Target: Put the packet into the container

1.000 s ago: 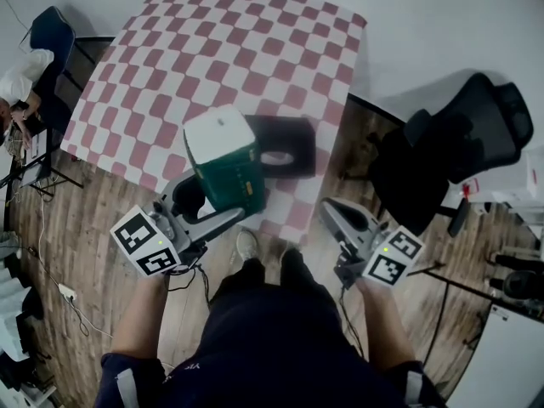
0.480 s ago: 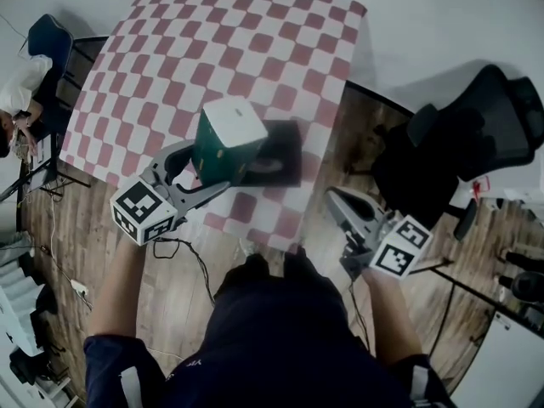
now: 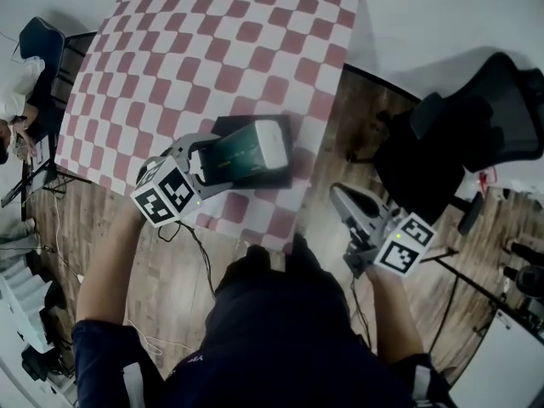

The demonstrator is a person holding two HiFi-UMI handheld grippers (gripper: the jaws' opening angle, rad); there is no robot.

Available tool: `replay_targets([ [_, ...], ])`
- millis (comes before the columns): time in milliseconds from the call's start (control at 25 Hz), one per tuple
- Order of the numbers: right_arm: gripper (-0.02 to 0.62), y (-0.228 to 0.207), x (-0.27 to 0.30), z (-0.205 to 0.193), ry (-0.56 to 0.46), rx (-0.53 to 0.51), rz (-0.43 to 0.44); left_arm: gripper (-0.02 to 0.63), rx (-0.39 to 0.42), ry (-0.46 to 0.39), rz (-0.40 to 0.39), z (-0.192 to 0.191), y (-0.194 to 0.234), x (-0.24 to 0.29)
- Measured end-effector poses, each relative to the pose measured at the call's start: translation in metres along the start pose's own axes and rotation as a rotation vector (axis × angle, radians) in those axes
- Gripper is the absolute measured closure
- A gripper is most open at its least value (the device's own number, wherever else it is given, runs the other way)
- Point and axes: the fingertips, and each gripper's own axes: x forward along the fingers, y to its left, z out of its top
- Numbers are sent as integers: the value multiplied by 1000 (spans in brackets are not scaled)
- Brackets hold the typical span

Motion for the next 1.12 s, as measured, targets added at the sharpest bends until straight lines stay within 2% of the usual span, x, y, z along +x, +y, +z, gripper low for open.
replay_targets([
  [240, 578, -13, -3, -2, 0, 31, 1, 224, 126, 191, -56, -20, -6, 32],
  [480, 578, -22, -5, -6, -5, 58, 1, 224, 210, 320, -110, -38, -12, 57],
  [640, 578, -28, -8, -12, -5, 78, -4, 224, 220, 377, -138, -47, -14, 69],
  [800, 578, -35, -10, -16, -2, 94, -7, 223, 250, 433, -133, -55, -12, 81],
  [1120, 578, -38, -10, -19, 3, 115, -5, 222, 269, 451, -138, -57, -17, 90],
])
